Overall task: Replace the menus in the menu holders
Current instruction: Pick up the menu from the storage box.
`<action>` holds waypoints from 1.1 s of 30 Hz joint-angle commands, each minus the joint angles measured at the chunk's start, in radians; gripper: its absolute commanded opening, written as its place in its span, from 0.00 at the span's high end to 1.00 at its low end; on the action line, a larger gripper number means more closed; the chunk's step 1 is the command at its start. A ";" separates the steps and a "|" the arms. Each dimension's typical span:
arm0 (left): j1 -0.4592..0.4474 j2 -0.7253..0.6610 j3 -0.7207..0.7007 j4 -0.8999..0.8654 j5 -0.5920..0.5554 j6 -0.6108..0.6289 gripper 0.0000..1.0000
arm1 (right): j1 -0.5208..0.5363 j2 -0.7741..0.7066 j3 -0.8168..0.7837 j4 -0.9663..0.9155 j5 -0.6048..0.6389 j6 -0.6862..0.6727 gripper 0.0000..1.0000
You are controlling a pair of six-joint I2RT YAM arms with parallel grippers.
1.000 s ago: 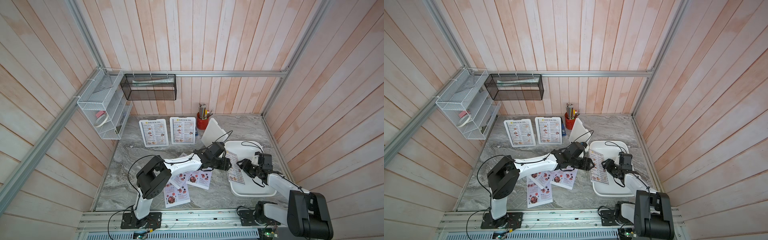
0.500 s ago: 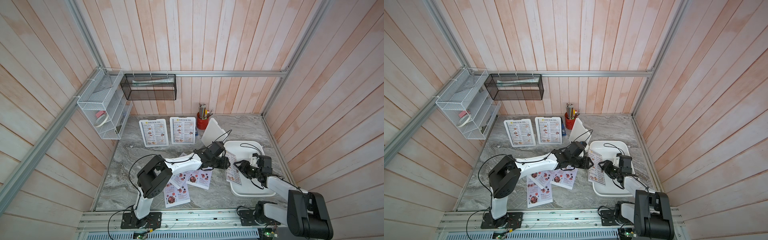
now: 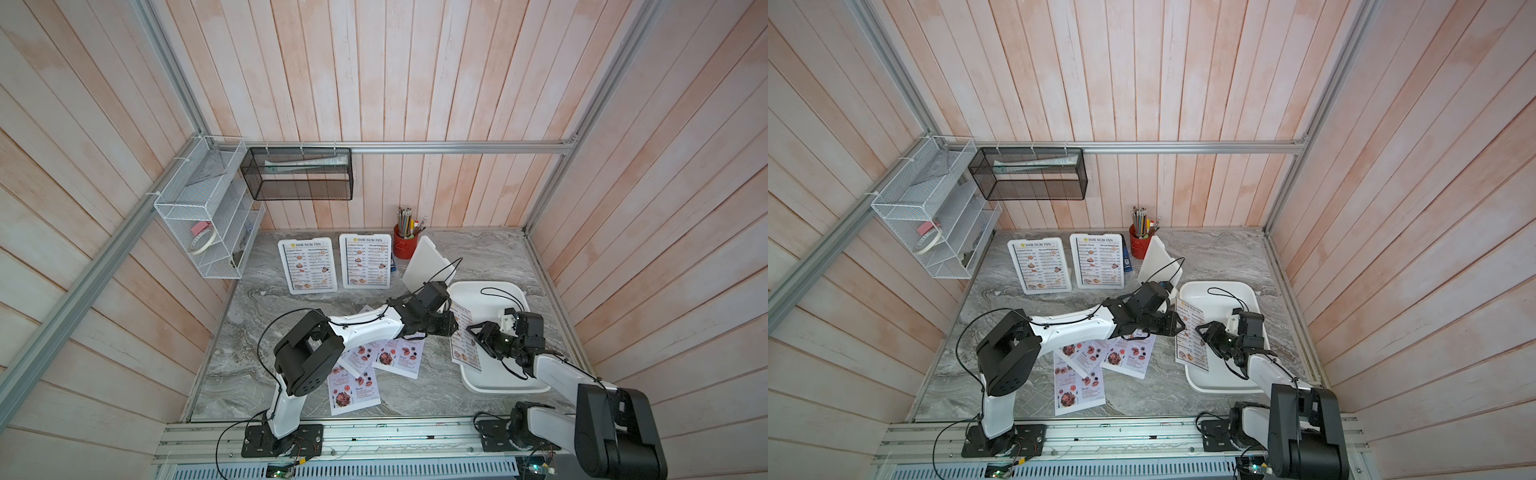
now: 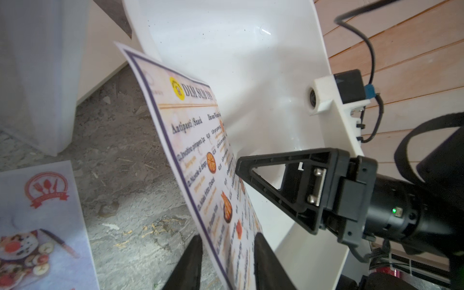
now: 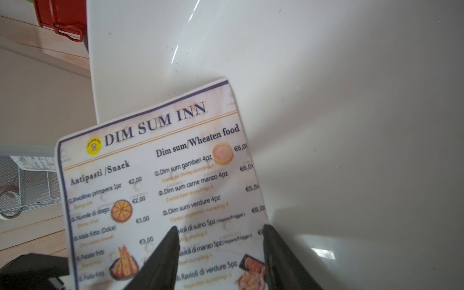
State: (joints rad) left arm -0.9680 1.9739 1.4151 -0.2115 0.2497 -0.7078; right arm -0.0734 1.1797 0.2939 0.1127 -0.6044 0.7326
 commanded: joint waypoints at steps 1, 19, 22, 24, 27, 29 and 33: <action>0.003 0.012 0.005 0.015 -0.006 0.001 0.68 | -0.001 -0.012 -0.012 0.004 -0.015 0.002 0.46; 0.002 0.014 0.030 0.007 0.023 -0.005 0.95 | -0.003 -0.084 0.052 -0.102 0.012 -0.042 0.44; 0.000 0.005 0.029 0.005 0.025 -0.005 0.97 | -0.005 -0.105 0.071 -0.138 0.023 -0.064 0.43; -0.001 -0.008 0.024 0.002 0.020 -0.004 1.00 | -0.008 -0.113 0.096 -0.176 0.031 -0.091 0.43; -0.001 -0.030 0.020 -0.003 0.017 0.002 1.00 | -0.014 -0.125 0.144 -0.234 0.043 -0.136 0.43; -0.001 -0.049 0.019 -0.006 0.020 0.008 1.00 | -0.018 -0.140 0.182 -0.268 0.046 -0.163 0.43; -0.001 -0.100 0.028 -0.018 0.018 0.029 1.00 | -0.020 -0.179 0.263 -0.327 0.021 -0.233 0.42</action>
State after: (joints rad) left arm -0.9688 1.9469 1.4189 -0.2226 0.2611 -0.7143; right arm -0.0860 1.0328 0.4992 -0.1390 -0.5781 0.5785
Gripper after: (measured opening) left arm 0.045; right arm 0.575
